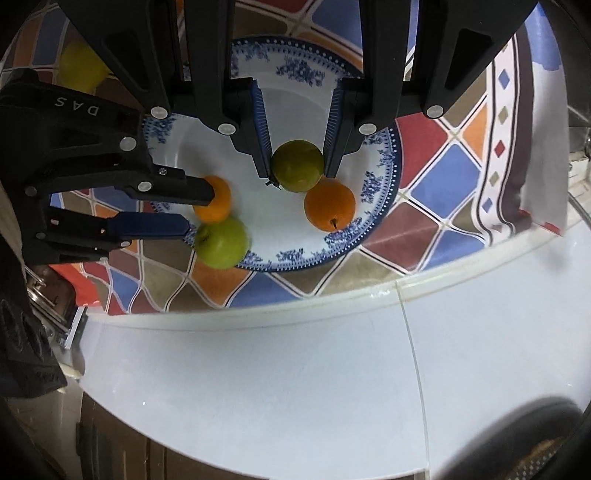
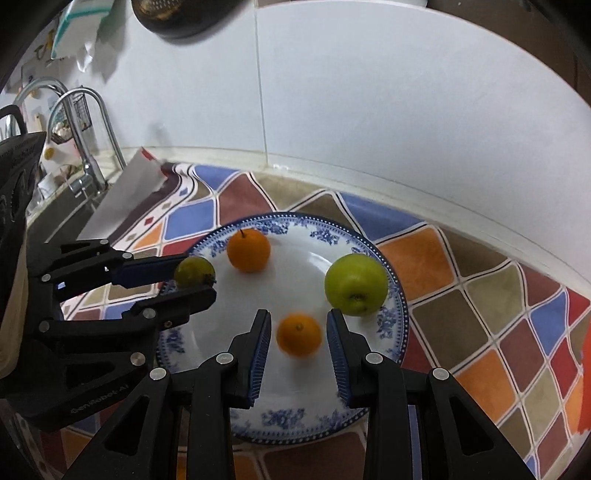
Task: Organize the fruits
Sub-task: 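Lower both fruits onto the plate and open both tools, then withdraw both tools from the plate toward the remaining fruits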
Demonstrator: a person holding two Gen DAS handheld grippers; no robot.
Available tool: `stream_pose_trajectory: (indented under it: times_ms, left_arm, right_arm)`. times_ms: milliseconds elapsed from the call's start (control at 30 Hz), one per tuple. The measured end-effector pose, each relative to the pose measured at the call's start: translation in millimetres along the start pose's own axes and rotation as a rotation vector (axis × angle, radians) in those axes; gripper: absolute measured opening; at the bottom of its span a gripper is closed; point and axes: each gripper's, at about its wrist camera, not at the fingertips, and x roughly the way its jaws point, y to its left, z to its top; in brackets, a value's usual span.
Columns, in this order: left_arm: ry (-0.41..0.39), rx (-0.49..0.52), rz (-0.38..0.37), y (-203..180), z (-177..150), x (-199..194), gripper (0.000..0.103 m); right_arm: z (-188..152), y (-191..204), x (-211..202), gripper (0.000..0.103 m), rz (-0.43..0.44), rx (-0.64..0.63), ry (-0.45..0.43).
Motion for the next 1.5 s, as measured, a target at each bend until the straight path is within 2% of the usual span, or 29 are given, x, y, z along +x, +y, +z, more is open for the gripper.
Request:
stream_pose_trajectory:
  times_ms: [200, 433, 533, 700, 900, 1233, 1500]
  left_arm:
    - [0.028, -0.003, -0.015, 2.1, -0.1, 13.8, 0.029]
    - [0.001, -0.011, -0.008, 2.0, -0.4, -1.9, 0.045]
    - [-0.030, -0.014, 0.016, 1.0, -1.3, -18.6, 0.053]
    - [-0.094, -0.011, 0.048, -3.2, -6.1, -52.8, 0.062]
    - [-0.152, -0.013, 0.073, -9.0, -16.8, -93.6, 0.071]
    - [-0.236, 0.026, 0.114, -22.4, -42.7, -150.4, 0.081]
    - [-0.267, 0.045, 0.115, -28.7, -69.1, -180.8, 0.083]
  right_arm:
    - [3.0, -5.0, 10.5, 0.032, 0.002, 0.006, 0.013]
    - [0.2, -6.9, 5.7, 0.033, -0.010, 0.056, 0.010]
    - [-2.8, -7.2, -4.6, 0.037, -0.031, 0.075, -0.006]
    - [-10.0, -6.1, -33.8, 0.058, -0.085, 0.127, -0.066]
    - [-21.0, 8.1, -70.0, 0.069, -0.143, 0.131, -0.146]
    - [-45.3, 35.8, -130.5, 0.073, -0.208, 0.124, -0.239]
    - [-63.3, 56.5, -160.3, 0.073, -0.235, 0.113, -0.273]
